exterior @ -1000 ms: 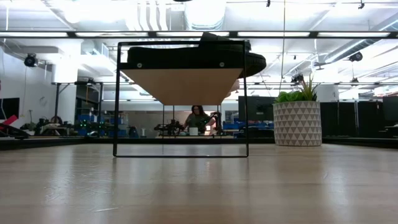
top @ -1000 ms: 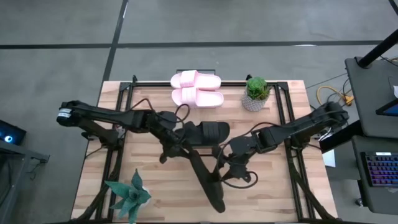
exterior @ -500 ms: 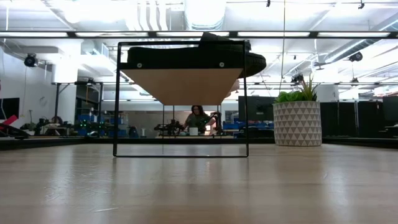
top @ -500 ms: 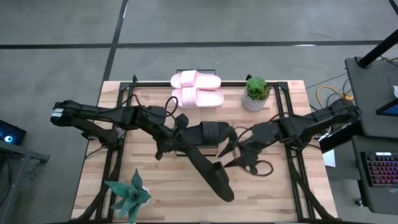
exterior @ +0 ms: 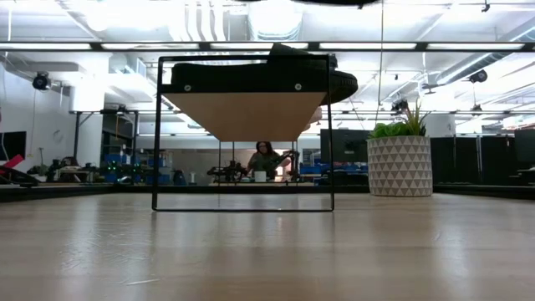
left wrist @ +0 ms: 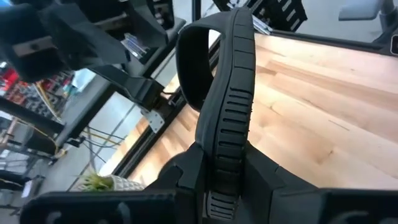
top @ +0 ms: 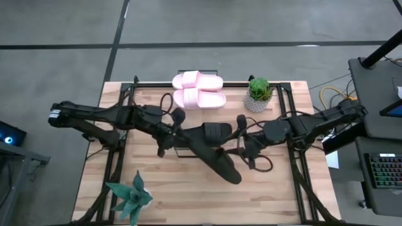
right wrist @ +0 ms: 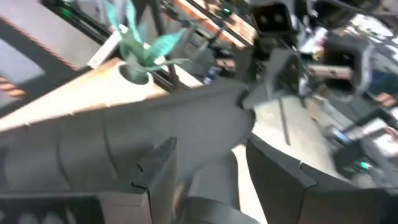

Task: Pick and place slides into the shelf
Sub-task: Put the black slide on the shelf

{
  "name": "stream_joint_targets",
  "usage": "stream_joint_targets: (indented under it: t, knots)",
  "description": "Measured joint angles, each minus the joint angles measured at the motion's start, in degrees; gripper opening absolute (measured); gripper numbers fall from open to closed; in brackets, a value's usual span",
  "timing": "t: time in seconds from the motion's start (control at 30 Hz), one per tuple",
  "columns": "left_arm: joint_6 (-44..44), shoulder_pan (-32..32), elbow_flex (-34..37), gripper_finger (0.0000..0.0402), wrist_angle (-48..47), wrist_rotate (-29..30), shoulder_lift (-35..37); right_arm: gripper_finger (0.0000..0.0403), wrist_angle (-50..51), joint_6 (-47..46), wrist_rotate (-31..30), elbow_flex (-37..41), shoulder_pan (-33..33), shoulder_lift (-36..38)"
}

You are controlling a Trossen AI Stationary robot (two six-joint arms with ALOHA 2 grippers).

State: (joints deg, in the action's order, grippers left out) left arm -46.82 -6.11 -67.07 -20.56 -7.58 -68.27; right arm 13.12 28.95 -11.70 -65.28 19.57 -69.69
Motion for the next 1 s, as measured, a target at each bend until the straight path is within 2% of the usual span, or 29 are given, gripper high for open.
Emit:
stream_joint_targets:
  t: [0.3, 0.5, 0.67, 0.8, 1.0]
  knots:
    - [1.1, 0.0, 0.3, 0.0048, -2.9, 2.4, 4.5, 0.0180, 3.4, 0.7, -9.6, 0.0, 7.3, 1.7]
    - [1.5, 0.0, 0.8, 0.0047, -2.8, 3.8, 6.6, 0.0180, 5.4, -0.4, -10.6, 0.0, 10.3, 1.5]
    - [1.0, -0.1, 0.8, 0.0047, -2.2, 5.6, 6.7, 0.0180, 6.2, -2.8, -12.5, 0.0, 10.2, 1.4]
    - [0.7, 0.0, 0.9, 0.0047, -1.1, 9.1, 6.0, 0.0180, 5.8, -3.0, -12.5, 0.0, 10.1, 1.4]
    - [-0.8, 0.0, 0.8, 0.0047, 0.9, 9.9, 4.7, 0.0180, 5.9, -2.9, -12.8, 0.0, 10.2, 1.4]
